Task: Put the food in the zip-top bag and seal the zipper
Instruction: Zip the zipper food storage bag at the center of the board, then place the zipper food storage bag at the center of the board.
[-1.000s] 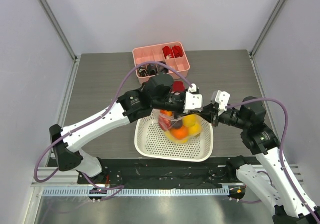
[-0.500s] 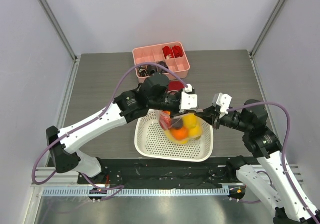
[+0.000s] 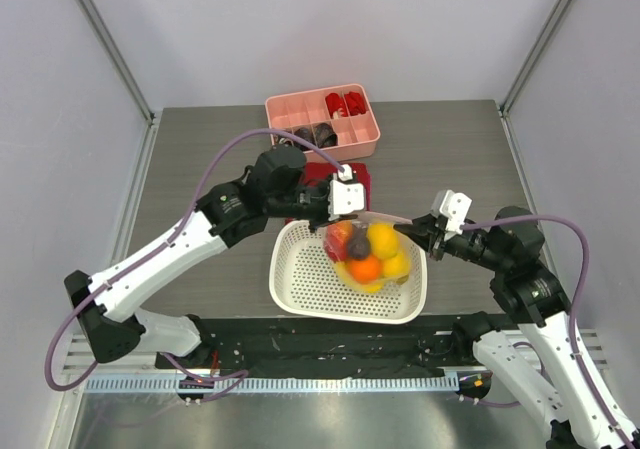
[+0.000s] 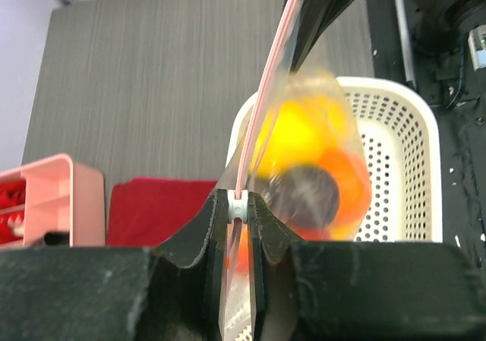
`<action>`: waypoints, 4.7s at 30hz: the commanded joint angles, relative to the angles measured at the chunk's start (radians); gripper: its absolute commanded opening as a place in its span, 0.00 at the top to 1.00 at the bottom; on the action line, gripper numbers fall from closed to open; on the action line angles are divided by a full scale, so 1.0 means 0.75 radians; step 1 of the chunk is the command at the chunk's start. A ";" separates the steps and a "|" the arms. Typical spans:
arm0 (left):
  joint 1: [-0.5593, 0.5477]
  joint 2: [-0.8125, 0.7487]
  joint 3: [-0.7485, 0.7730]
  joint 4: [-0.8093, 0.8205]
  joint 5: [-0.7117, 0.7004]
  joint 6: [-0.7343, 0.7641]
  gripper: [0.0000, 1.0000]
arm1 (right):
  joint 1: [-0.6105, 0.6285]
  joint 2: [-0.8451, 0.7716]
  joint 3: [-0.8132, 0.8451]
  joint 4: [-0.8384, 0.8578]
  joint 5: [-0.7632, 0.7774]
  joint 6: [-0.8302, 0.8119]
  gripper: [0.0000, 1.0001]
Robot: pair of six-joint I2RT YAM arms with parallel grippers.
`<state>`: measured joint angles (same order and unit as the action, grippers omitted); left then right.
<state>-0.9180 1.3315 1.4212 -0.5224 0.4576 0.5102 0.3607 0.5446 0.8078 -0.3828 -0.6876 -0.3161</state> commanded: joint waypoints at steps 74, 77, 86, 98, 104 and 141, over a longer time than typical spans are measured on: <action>0.142 0.047 0.246 -0.326 0.163 -0.228 1.00 | 0.044 0.505 0.680 -0.302 -0.298 0.008 0.30; 0.142 0.065 0.271 -0.340 0.137 -0.247 1.00 | 0.094 0.528 0.676 -0.334 -0.266 0.049 0.31; 0.138 0.096 0.292 -0.342 0.126 -0.269 1.00 | 0.300 0.638 0.706 -0.520 0.021 -0.002 0.37; 0.138 0.078 0.298 -0.322 0.143 -0.314 1.00 | 0.341 0.648 0.692 -0.500 0.166 -0.041 0.97; 0.144 0.051 0.347 -0.296 0.141 -0.433 0.70 | 0.343 0.614 0.819 -0.326 0.356 0.121 0.99; 0.512 -0.014 0.247 -0.134 -0.172 -0.789 0.00 | -0.702 1.379 0.995 0.031 -0.055 -0.748 0.99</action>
<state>-0.5465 1.3537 1.6341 -0.6231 0.3351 -0.0944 -0.1703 1.6608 1.6272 -0.3183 -0.5690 -0.6174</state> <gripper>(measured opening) 0.996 0.028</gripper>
